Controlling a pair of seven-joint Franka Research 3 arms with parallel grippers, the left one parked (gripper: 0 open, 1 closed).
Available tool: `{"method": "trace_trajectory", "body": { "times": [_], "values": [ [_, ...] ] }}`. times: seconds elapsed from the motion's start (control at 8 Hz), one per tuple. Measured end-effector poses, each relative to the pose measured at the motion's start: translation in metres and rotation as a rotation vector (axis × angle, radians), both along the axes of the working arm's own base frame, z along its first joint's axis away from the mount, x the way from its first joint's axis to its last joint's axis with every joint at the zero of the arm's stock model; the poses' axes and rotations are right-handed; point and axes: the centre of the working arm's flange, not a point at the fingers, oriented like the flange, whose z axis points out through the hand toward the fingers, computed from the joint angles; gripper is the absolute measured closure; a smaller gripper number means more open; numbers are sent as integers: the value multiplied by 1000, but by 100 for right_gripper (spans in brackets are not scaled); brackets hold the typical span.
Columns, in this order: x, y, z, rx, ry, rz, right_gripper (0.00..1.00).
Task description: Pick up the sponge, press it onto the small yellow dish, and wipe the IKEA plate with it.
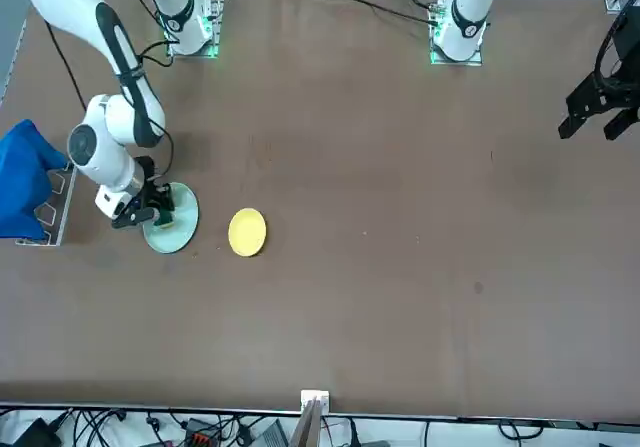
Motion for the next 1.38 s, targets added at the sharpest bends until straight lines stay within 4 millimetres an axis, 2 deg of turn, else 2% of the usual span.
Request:
{"method": "trace_trajectory", "body": {
  "times": [0.25, 0.62, 0.88, 1.25, 1.38],
  "values": [
    [5, -5, -1, 1, -6, 7, 65],
    [34, 2, -1, 6, -40, 21, 65],
    [46, 20, 2, 21, -56, 19, 65],
    [48, 58, 5, 31, -48, -17, 65],
    [49, 63, 7, 31, -43, -21, 65]
  ]
}}
